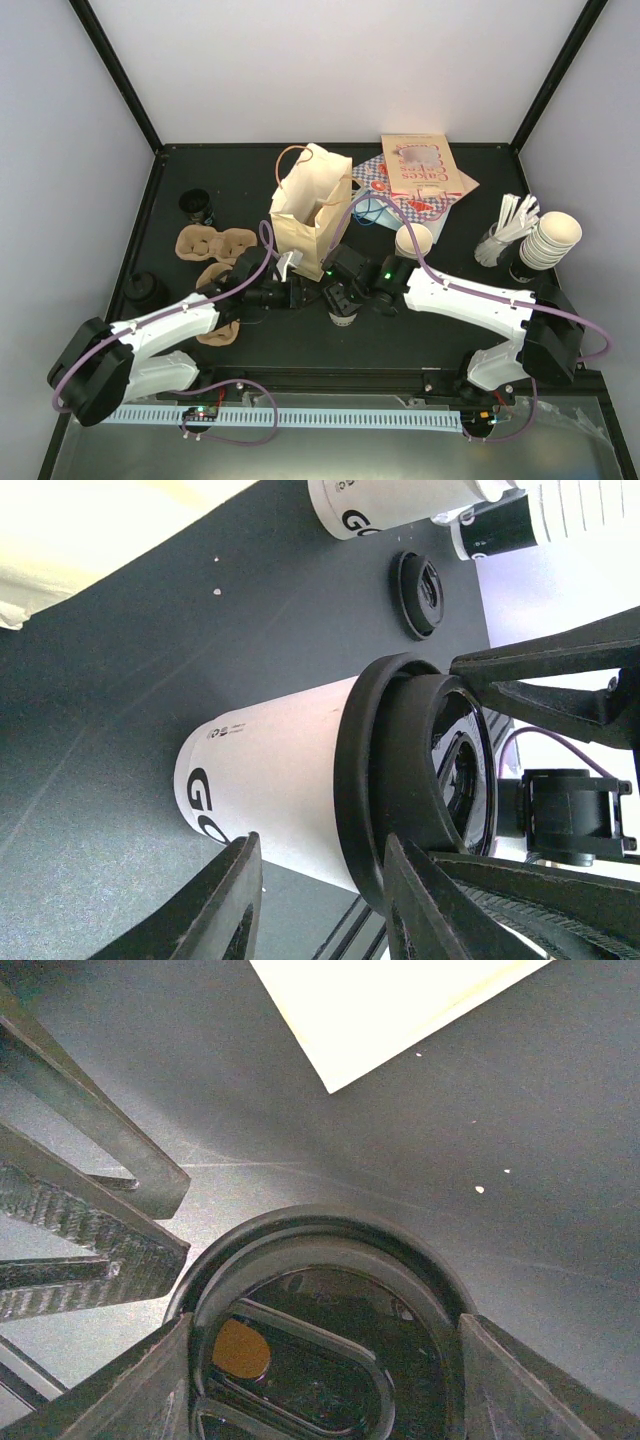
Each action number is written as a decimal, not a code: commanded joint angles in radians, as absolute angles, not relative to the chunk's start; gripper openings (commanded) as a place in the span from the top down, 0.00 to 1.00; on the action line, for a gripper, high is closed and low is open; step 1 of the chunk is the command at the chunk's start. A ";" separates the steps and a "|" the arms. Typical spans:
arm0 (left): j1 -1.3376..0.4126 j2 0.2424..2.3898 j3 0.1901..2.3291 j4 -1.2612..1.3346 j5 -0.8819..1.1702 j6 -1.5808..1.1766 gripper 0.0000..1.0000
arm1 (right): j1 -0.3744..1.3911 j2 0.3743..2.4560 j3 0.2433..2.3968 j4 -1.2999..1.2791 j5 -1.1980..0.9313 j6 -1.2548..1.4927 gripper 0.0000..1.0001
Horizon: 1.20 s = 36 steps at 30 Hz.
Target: Pack the takeout coffee
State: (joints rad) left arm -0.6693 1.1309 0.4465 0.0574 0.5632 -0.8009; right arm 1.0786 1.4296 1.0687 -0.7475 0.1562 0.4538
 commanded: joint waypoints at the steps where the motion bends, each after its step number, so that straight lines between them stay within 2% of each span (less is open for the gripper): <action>1: -0.675 1.110 0.454 0.053 0.556 -0.795 0.64 | 1.093 1.485 1.003 -0.801 0.098 0.466 0.35; 36: -0.680 1.140 0.481 0.089 0.588 -0.800 0.59 | 1.093 1.427 1.049 -0.796 0.110 0.442 0.33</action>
State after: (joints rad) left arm -0.6701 1.1210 0.4465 0.0605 0.5663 -0.8013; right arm 1.0798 1.4158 1.0595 -0.7376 0.1562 0.4461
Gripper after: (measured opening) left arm 0.405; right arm 0.687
